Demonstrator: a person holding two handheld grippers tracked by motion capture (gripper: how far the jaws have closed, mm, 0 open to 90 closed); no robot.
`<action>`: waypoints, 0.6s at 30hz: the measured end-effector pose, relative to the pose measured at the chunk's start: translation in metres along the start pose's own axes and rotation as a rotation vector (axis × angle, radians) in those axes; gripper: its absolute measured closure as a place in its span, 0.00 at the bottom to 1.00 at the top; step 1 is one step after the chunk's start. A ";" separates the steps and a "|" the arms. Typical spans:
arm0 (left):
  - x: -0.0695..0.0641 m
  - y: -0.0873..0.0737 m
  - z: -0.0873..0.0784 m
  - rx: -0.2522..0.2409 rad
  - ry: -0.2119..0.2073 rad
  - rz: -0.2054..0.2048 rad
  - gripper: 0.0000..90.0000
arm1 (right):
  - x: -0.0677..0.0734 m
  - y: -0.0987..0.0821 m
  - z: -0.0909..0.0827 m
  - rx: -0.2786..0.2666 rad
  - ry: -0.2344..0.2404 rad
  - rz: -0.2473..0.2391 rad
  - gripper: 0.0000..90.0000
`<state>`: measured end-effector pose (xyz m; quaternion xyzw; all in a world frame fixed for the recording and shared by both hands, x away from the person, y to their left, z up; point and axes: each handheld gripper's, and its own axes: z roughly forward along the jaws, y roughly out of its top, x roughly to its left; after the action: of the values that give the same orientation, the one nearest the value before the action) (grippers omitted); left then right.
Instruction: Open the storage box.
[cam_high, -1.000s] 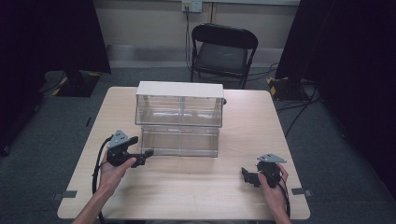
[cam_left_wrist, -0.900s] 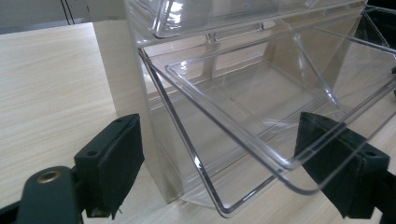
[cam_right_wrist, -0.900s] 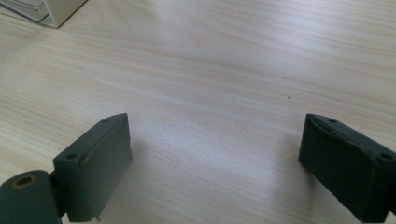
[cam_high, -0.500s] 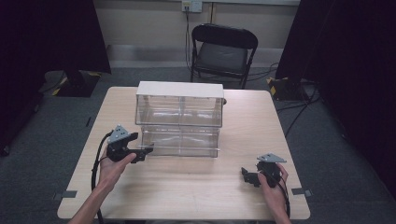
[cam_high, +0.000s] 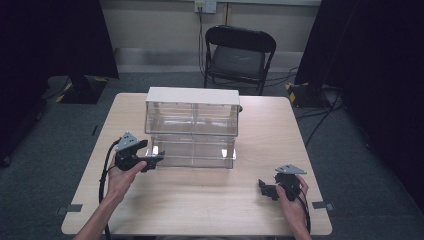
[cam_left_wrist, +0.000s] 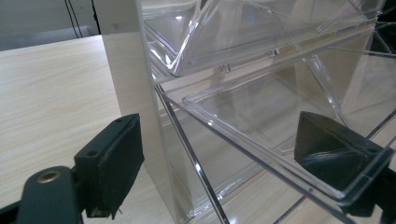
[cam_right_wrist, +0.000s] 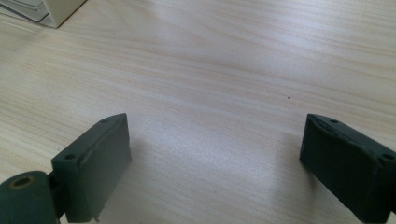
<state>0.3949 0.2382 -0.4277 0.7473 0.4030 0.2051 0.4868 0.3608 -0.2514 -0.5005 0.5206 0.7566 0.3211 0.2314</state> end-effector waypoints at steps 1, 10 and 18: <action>0.000 0.001 0.000 0.002 -0.002 0.001 0.17 | 0.000 0.000 0.000 0.000 0.000 0.000 0.09; -0.005 0.012 0.003 -0.010 0.006 0.011 0.18 | 0.000 0.000 0.000 0.000 0.000 0.000 0.09; -0.004 0.013 0.003 -0.019 -0.003 0.003 0.18 | 0.000 0.000 0.000 0.000 0.001 0.000 0.09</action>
<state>0.4001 0.2305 -0.4170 0.7436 0.3994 0.2083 0.4941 0.3607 -0.2514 -0.5005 0.5205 0.7567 0.3212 0.2309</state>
